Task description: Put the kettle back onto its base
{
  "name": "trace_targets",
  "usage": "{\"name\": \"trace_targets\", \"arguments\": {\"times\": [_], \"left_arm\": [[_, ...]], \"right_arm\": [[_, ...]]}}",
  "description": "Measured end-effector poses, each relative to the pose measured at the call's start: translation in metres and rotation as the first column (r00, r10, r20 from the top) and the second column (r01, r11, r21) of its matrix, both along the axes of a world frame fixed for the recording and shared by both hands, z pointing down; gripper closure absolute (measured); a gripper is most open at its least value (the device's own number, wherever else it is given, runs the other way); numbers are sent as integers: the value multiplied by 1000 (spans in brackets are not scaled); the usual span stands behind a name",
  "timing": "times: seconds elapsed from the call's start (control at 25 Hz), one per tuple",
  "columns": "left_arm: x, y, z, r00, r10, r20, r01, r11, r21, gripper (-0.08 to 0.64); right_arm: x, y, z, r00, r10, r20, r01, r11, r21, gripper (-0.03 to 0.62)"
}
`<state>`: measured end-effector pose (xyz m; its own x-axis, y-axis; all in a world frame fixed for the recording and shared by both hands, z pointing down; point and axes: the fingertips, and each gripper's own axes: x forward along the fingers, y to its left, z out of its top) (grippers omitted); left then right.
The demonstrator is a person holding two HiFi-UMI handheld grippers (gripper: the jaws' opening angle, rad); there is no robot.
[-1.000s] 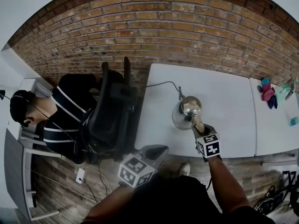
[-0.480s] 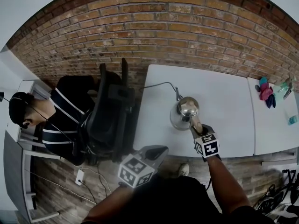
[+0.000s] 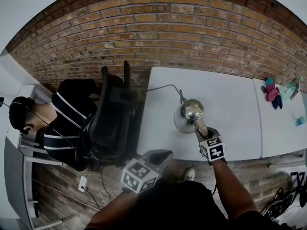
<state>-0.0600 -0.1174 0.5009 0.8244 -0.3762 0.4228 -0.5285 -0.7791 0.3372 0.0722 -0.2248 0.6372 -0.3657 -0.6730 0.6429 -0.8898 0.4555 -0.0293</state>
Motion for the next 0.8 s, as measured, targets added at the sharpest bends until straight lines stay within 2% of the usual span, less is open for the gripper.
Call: {"name": "trace_targets", "arguments": {"times": [0.56,0.64,0.8], "left_arm": [[-6,3,-2,998,66,-10,-66,998,8,558],[-7,4,-2,996,85,-12,-85,996,10,558],[-11,4,-5,994,107,-20,-106,994,25,558]], "right_arm": [[0,-2,4,999,10,-48,-11,1000,-20,470],[1,-1,2,998,21,-51,-22,1000,-7,413],[5,6,-5,996,71,-51,-70,997,24,371]]}}
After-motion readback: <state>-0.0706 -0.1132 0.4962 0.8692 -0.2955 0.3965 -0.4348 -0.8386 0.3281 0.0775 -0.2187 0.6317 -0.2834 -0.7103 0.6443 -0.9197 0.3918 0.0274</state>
